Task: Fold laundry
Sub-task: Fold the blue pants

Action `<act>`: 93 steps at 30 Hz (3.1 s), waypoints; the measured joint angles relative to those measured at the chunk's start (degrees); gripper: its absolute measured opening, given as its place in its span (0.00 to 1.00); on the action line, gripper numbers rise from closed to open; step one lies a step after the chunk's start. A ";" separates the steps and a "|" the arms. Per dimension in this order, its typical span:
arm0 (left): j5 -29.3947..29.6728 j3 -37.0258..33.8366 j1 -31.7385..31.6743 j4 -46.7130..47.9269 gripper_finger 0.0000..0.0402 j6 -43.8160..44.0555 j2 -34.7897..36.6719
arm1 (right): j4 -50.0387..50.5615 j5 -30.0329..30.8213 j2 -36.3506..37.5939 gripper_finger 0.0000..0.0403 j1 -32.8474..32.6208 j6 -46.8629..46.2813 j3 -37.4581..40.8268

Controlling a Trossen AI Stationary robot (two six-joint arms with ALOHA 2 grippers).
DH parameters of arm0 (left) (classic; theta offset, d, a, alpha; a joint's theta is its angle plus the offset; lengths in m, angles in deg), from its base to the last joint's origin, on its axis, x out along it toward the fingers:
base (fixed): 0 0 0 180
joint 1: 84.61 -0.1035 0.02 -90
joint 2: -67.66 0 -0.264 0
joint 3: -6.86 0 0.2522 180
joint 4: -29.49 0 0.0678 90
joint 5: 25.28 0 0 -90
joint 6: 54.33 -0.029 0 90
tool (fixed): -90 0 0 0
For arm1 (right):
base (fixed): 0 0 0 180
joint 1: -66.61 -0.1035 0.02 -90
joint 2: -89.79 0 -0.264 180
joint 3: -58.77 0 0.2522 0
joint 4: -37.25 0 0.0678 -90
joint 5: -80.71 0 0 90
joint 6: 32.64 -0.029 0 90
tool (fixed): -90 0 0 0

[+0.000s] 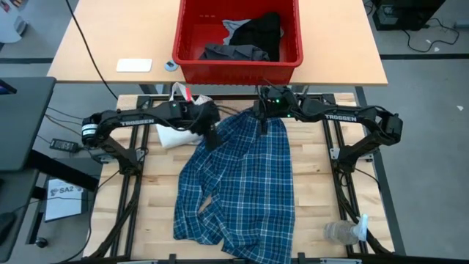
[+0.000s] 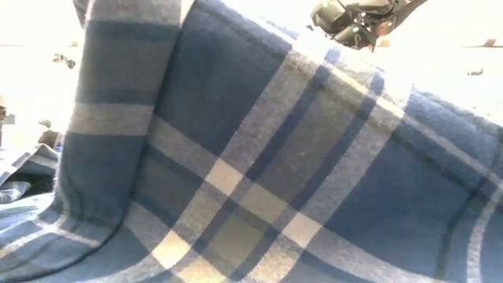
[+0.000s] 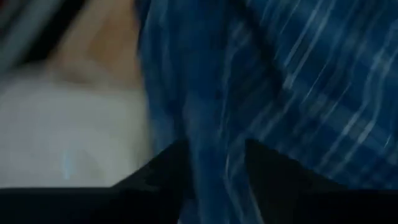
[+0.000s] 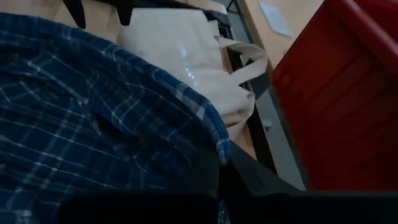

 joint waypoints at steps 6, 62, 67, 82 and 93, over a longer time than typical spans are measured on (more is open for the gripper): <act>-0.15 -13.28 7.81 -0.32 0.61 17.55 8.51 | 0.87 0.18 3.58 0.02 1.63 -0.91 0.00; 4.38 -30.26 56.57 -26.03 0.13 92.85 -4.07 | 7.39 -6.05 8.78 0.02 7.85 -12.15 0.00; 3.73 -28.02 56.73 -23.32 0.02 92.91 -2.28 | 4.94 -4.15 8.76 0.02 9.12 -12.13 0.00; 6.16 7.06 56.41 31.53 0.00 87.64 4.00 | -5.76 -0.74 10.75 0.02 16.09 -12.74 0.00; 7.20 20.33 54.14 31.83 0.00 80.90 2.42 | 10.71 -6.55 12.37 0.02 21.33 -12.22 -10.38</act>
